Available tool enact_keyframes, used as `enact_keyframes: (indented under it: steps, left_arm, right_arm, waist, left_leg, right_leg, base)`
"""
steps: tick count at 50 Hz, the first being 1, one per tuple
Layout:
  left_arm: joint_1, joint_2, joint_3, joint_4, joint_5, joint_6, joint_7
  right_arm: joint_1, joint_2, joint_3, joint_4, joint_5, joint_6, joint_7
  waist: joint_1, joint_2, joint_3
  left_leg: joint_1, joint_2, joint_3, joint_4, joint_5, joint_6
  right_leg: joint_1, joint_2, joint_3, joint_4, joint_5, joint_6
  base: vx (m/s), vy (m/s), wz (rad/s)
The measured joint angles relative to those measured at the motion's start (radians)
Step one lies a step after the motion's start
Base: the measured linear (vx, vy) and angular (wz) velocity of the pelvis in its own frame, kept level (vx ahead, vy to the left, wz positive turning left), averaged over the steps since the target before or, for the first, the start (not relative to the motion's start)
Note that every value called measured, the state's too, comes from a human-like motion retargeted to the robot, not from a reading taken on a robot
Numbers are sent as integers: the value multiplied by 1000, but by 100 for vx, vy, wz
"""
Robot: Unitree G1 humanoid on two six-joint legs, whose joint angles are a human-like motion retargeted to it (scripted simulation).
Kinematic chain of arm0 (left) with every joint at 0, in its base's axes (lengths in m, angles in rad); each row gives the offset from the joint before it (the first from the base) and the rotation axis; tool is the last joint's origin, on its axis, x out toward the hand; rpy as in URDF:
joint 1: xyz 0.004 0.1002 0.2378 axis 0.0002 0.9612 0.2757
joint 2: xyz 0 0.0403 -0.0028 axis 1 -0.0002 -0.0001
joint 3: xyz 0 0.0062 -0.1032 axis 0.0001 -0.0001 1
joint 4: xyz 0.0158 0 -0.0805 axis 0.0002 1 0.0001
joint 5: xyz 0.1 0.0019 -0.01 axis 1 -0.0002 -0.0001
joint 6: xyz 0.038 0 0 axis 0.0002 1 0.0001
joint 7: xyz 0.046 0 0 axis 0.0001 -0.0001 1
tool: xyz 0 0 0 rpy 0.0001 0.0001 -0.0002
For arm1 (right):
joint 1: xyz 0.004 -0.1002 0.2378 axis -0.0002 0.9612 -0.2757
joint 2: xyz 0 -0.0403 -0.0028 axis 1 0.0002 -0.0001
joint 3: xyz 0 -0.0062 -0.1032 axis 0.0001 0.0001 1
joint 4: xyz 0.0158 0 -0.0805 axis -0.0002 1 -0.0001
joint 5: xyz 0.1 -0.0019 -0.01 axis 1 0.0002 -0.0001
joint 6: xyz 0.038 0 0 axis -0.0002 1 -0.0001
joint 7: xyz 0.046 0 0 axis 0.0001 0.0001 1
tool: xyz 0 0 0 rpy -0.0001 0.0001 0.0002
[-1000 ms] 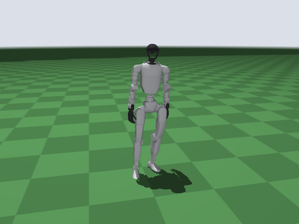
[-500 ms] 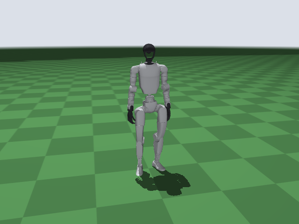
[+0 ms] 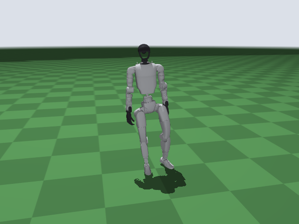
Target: Upper body actions
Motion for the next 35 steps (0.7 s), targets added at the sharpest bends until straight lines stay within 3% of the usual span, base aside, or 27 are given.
enact_keyframes:
  steps: [2, 3, 8, 15, 19, 24, 28, 35]
  left_arm:
    - [-13, -6, 0, 1, -4, 0, 0]
    - [-15, -10, 1, -1, -5, -2, -2]
    - [-14, -27, -3, -22, 13, -14, -12]
    - [-19, -40, -34, -43, 19, -16, -15]
    - [-8, -49, -31, -47, 21, -14, -21]
    - [15, -55, -29, -25, 26, -13, -17]
    - [36, -56, -22, 9, 30, -5, -11]
    - [54, -52, -3, 21, 22, 2, -3]
  right_arm:
    - [-18, -10, -1, 6, -2, -1, -9]
    - [-25, -14, 2, 10, -5, -2, -13]
    - [-50, -33, 18, 23, -14, -3, -35]
    - [-74, -42, 33, 27, 5, 2, -30]
    - [-66, -28, 65, 20, 4, 4, -31]
    - [-45, -4, 86, 6, -16, 15, -18]
    - [-18, 12, 91, -16, -34, 14, -8]
    - [6, 2, 78, 4, -60, 19, -17]
  waist:
    - [3, -36, 29]
    - [14, -43, 38]
    - [58, -21, 74]
    - [218, -19, 225]
    - [304, -47, 278]
    - [378, -69, 338]
    - [375, -67, 327]
    - [301, -31, 237]
  left_leg:
    - [-89, -52, -96, 181, 5, 85]
    - [-113, -63, -95, 224, -4, 92]
    - [-272, -68, -11, 136, -9, 36]
    - [-500, -43, -8, -150, -36, 7]
    - [-658, 29, 52, -157, -42, 23]
    - [-706, 74, 52, -155, -42, 25]
    - [-676, 81, 46, -173, -45, 22]
    - [-519, 46, -1, -164, -34, 15]
  right_leg:
    - [27, -34, -6, 0, 0, -7]
    - [32, -40, 2, 3, 2, -10]
    - [32, -17, 9, 14, 12, -21]
    - [112, -15, 53, 15, 21, -50]
    - [127, -55, 94, 21, 27, -68]
    - [150, -96, 143, 56, 13, -77]
    - [145, -99, 155, 67, 6, -76]
    - [101, -68, 140, 52, 3, -57]
  base:
    - [-16, -8, -1]
    - [-15, -4, -35]
    - [-14, -4, -40]
    - [-12, -2, -86]
    - [-7, -2, -91]
    - [-3, 2, -72]
    - [1, 1, -15]
    - [1, 0, 22]
